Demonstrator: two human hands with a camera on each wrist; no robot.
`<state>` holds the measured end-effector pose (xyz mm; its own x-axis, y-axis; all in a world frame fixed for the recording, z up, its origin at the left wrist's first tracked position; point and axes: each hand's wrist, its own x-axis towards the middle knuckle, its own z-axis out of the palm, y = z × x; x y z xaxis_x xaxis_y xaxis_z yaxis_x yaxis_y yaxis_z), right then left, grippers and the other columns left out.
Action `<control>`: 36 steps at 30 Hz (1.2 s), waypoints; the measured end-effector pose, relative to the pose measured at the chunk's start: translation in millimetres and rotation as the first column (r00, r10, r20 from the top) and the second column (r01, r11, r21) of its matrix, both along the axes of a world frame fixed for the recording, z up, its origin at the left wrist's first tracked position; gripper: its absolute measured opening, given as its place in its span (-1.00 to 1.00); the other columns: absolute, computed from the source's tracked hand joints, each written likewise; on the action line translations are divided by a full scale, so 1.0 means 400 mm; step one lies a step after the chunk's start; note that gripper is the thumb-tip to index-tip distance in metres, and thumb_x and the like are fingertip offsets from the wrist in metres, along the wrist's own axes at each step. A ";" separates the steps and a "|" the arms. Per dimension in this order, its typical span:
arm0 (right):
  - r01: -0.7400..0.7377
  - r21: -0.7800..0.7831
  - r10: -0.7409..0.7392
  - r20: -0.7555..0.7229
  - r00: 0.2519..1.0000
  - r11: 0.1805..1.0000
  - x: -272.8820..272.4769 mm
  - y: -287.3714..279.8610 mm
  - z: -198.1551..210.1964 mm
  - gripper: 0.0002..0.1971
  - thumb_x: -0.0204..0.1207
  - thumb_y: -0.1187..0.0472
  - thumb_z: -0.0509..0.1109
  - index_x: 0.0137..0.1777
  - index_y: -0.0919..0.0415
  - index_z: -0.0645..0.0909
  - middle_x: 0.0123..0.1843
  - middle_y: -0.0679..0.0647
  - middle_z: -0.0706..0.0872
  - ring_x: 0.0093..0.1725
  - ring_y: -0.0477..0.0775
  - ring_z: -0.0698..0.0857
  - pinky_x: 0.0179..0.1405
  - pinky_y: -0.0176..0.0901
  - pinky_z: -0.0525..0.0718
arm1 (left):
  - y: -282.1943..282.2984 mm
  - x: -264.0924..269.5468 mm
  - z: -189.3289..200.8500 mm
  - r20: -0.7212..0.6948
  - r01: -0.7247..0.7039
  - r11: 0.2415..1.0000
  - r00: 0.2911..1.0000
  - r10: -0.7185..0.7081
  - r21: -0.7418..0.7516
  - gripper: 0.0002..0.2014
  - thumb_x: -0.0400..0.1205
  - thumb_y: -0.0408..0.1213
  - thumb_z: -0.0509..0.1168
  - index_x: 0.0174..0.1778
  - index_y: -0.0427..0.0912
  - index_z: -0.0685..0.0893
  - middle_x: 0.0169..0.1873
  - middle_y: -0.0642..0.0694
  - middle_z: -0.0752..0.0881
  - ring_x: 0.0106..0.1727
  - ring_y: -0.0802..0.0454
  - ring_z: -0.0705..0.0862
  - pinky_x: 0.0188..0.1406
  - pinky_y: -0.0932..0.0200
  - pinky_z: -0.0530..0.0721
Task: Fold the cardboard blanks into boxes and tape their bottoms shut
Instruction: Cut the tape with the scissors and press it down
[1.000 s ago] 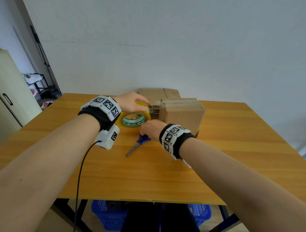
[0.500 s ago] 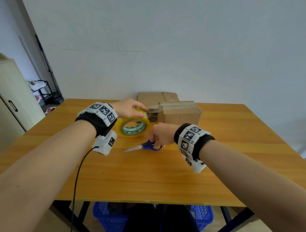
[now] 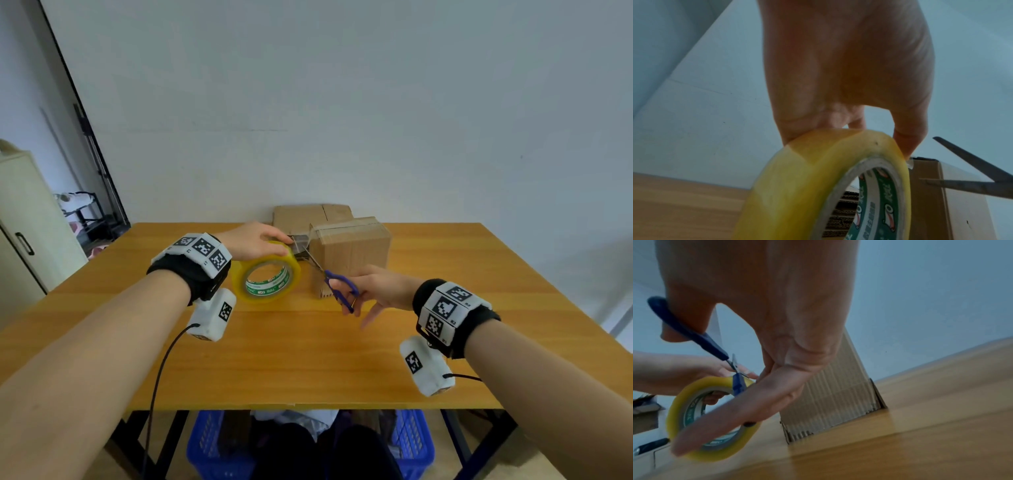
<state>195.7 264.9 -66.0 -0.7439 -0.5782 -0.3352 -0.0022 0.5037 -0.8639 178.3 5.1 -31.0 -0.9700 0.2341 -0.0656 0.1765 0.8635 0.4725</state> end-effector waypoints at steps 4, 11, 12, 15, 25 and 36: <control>0.075 -0.061 -0.072 0.053 0.996 0.995 0.008 -0.001 0.005 -0.52 0.55 -0.20 0.27 -0.12 0.29 0.62 -0.16 0.25 0.73 -0.30 0.08 0.69 -0.25 0.02 0.76 | -0.001 0.006 0.000 -0.012 -0.027 1.000 1.000 0.027 -0.014 -0.61 0.60 0.00 0.32 0.35 0.04 0.61 0.39 -0.01 0.57 0.41 0.03 0.50 0.40 0.11 0.44; 0.168 -0.101 -0.166 0.024 0.986 0.981 -0.006 -0.025 0.013 -0.40 0.48 -0.28 0.30 -0.11 0.37 0.69 -0.28 0.21 0.77 -0.42 0.05 0.69 -0.26 0.01 0.77 | -0.005 0.016 0.002 -0.030 -0.026 1.000 0.999 0.026 -0.009 -0.63 0.62 -0.04 0.32 0.35 0.02 0.62 0.38 -0.02 0.58 0.40 0.03 0.50 0.38 0.12 0.43; 0.170 -0.111 -0.169 0.018 0.985 0.979 -0.006 -0.029 0.012 -0.40 0.48 -0.28 0.31 -0.11 0.37 0.69 -0.28 0.21 0.77 -0.42 0.05 0.69 -0.26 0.01 0.77 | -0.005 0.016 0.002 -0.034 -0.028 1.000 0.999 0.028 -0.010 -0.62 0.62 -0.04 0.32 0.36 0.01 0.62 0.39 -0.02 0.58 0.41 0.03 0.49 0.37 0.14 0.42; 0.177 -0.151 -0.180 -0.007 0.984 0.973 -0.006 -0.043 0.011 -0.40 0.48 -0.27 0.32 -0.12 0.38 0.69 -0.29 0.20 0.77 -0.43 0.05 0.67 -0.27 0.01 0.76 | -0.005 0.015 0.000 -0.043 -0.031 0.999 0.999 0.030 -0.016 -0.62 0.61 -0.03 0.32 0.35 0.01 0.61 0.39 -0.02 0.57 0.41 0.03 0.49 0.37 0.14 0.41; 0.206 -0.214 -0.225 -0.068 0.972 0.955 -0.005 -0.057 0.010 -0.48 0.51 -0.13 0.39 -0.04 0.44 0.63 -0.32 0.20 0.71 -0.49 0.01 0.60 -0.34 -0.02 0.77 | -0.005 0.022 0.002 -0.047 -0.049 0.999 0.998 0.049 -0.002 -0.61 0.60 -0.04 0.34 0.35 0.00 0.62 0.38 -0.02 0.59 0.40 0.04 0.50 0.39 0.12 0.43; 0.182 -0.227 -0.211 -0.108 0.972 0.957 0.003 -0.050 0.024 -0.59 0.56 -0.03 0.38 -0.07 0.41 0.64 -0.35 0.12 0.64 -0.50 -0.03 0.55 -0.44 -0.12 0.74 | -0.002 0.020 -0.005 -0.040 -0.068 0.998 0.997 0.068 0.000 -0.61 0.61 -0.06 0.34 0.36 -0.03 0.62 0.40 -0.05 0.57 0.43 0.01 0.48 0.41 0.10 0.42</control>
